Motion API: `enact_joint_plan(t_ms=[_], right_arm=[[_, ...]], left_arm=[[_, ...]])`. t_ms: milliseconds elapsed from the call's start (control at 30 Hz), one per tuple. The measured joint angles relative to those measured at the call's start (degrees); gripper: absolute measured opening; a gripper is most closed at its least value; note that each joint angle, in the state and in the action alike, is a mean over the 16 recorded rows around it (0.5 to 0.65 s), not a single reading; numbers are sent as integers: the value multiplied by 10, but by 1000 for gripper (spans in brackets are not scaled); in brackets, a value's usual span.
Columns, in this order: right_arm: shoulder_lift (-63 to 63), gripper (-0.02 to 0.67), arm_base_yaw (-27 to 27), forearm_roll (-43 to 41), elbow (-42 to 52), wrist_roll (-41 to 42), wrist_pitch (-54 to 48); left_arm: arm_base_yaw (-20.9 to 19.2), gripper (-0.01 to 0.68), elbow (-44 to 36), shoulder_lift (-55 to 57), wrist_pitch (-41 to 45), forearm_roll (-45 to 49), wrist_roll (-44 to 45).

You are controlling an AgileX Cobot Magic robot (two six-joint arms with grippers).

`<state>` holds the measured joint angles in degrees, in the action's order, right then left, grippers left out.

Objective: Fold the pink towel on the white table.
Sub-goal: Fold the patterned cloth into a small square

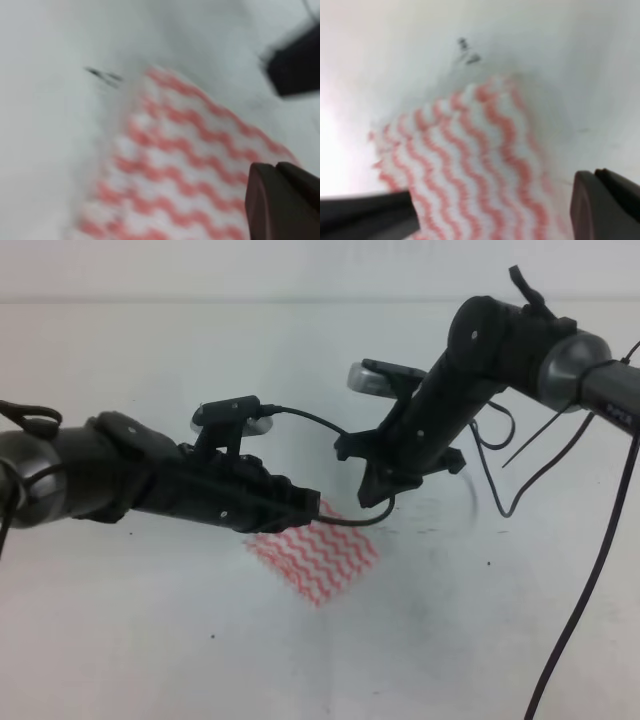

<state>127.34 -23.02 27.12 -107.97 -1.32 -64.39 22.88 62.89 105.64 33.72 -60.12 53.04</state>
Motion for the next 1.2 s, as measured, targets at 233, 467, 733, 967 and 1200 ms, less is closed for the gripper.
enact_joint_plan(t_ms=[233, 467, 733, 967, 1200], right_arm=[[0, -18, 11, 0, 0, 0, -3], [-1, -18, 15, 1, 0, 0, -4], [-1, -18, 15, 3, 0, 6, 0], [0, -18, 15, 8, 0, 12, 3], [0, -18, 15, 13, 0, 13, 6]], left_arm=[[0, -4, 5, 21, -49, -56, 12], [0, -5, 23, 49, -58, -74, 18], [0, -5, 47, 68, -56, -75, 18], [4, -4, 56, 70, -64, -75, 20], [16, -5, 57, 70, -73, -75, 23]])
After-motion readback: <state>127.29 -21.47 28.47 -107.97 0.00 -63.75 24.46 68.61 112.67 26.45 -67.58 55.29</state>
